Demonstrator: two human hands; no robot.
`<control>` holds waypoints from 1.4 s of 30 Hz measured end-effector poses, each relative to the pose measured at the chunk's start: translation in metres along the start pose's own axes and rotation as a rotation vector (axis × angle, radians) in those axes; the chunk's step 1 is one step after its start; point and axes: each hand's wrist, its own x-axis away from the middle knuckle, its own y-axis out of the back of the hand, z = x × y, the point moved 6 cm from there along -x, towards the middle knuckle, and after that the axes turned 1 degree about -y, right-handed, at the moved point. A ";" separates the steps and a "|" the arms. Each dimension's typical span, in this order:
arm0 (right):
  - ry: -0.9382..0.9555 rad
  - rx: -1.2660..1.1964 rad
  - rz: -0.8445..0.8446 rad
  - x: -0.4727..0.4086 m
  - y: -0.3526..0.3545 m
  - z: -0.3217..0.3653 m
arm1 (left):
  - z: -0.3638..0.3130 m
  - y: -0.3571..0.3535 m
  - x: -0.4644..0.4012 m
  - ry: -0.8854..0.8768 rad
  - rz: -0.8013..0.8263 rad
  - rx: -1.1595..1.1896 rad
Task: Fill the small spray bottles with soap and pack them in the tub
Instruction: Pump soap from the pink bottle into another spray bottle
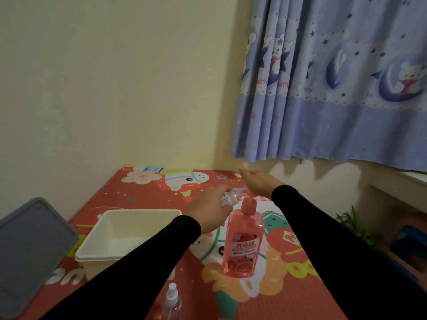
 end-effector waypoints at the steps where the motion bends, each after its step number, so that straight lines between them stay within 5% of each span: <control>1: -0.009 -0.007 0.009 -0.001 0.000 -0.001 | 0.000 -0.001 -0.001 -0.007 0.009 -0.007; 14: 0.044 0.020 0.105 0.001 -0.028 -0.006 | -0.004 -0.011 0.010 -0.031 0.091 -0.153; 24: 0.123 0.135 -0.037 0.011 0.001 0.008 | -0.015 0.001 0.004 -0.049 0.077 -0.166; 42: 0.187 0.215 0.020 0.007 -0.013 0.009 | -0.014 0.001 0.008 -0.039 0.108 -0.180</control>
